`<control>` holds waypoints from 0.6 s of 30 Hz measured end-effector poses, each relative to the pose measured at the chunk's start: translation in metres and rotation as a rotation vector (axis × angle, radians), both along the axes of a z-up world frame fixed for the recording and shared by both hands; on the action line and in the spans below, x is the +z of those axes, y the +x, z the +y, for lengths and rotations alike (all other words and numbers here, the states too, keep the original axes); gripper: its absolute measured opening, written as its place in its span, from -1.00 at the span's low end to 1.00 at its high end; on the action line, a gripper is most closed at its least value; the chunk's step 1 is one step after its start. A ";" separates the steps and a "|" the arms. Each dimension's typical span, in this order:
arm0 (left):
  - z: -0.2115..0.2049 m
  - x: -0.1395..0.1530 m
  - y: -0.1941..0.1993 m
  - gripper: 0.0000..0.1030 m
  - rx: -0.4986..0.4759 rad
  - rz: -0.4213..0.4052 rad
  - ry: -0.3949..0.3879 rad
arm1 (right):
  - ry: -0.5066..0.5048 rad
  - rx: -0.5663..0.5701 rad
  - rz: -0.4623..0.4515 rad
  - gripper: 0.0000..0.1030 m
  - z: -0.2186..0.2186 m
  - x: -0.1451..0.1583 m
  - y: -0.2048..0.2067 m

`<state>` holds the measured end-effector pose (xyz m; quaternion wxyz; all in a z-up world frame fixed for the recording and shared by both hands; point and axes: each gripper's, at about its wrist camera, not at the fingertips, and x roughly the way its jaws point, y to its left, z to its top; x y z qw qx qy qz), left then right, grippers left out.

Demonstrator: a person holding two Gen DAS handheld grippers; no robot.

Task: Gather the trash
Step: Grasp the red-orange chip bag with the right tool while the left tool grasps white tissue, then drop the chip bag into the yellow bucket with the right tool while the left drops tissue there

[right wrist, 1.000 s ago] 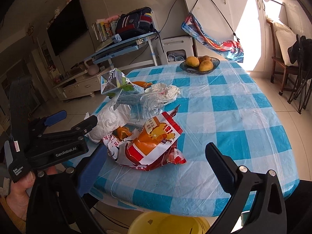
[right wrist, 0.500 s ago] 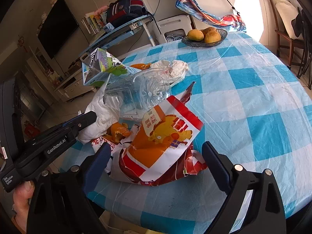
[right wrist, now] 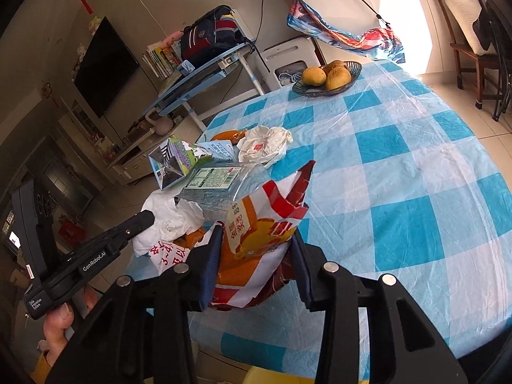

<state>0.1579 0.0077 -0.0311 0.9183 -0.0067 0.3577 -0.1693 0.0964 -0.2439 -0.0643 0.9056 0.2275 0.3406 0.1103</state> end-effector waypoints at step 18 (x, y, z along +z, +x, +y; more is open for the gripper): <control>0.023 0.028 -0.031 -0.91 0.080 -0.067 -0.031 | -0.289 0.127 -0.094 -0.20 0.029 0.026 -0.059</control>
